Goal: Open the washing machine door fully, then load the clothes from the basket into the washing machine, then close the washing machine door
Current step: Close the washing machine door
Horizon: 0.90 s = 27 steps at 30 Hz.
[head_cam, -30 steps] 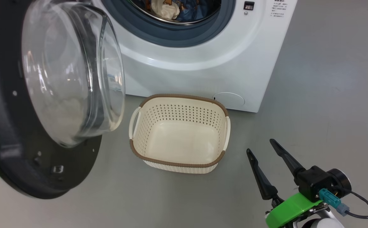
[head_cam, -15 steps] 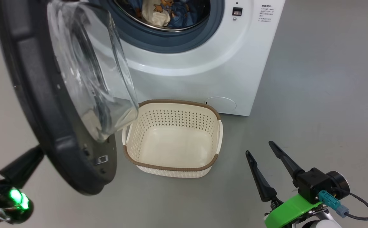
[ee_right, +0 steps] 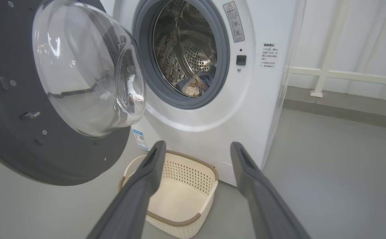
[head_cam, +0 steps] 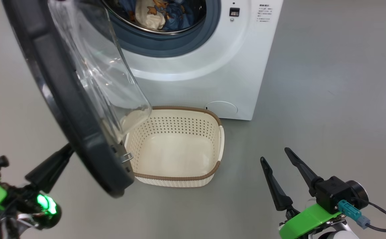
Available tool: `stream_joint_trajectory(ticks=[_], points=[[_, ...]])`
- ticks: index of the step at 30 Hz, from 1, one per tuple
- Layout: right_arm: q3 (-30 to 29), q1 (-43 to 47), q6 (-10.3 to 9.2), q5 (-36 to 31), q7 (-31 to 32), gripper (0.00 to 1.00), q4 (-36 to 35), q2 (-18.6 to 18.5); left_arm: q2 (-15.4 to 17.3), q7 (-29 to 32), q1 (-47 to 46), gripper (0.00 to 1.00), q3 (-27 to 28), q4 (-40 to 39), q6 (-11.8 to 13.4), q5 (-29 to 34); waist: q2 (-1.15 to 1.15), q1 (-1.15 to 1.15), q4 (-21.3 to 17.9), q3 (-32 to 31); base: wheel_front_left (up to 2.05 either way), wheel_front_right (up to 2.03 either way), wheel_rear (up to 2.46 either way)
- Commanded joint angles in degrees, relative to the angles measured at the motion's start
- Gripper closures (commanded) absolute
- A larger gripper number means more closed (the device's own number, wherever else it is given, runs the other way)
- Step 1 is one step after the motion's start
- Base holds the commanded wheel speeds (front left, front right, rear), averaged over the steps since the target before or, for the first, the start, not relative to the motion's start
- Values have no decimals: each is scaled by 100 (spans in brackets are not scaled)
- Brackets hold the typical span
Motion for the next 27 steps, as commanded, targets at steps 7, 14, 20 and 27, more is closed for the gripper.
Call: stream_joint_trajectory(ticks=[7, 14, 20, 27], points=[[97, -58, 9, 55, -88, 0, -104, 40, 101, -487, 17, 100, -531, -110, -158, -317, 0, 0, -186, 60, 0, 0, 0], [69, -94, 9, 67, -115, 0, -94, 40, 100, -1048, -52, 100, -979, 6, -278, -501, 0, 0, -399, 116, 0, 0, 0], [76, -146, 9, 79, -147, 0, -73, 40, 100, -1629, -214, 100, -1349, 176, -382, -581, 0, 0, -626, 194, 0, 0, 0], [82, -186, 9, 134, -230, 0, 1, 40, 100, -2185, -381, 100, -1608, 376, -450, -627, 0, 0, -964, 237, 0, 0, 0]])
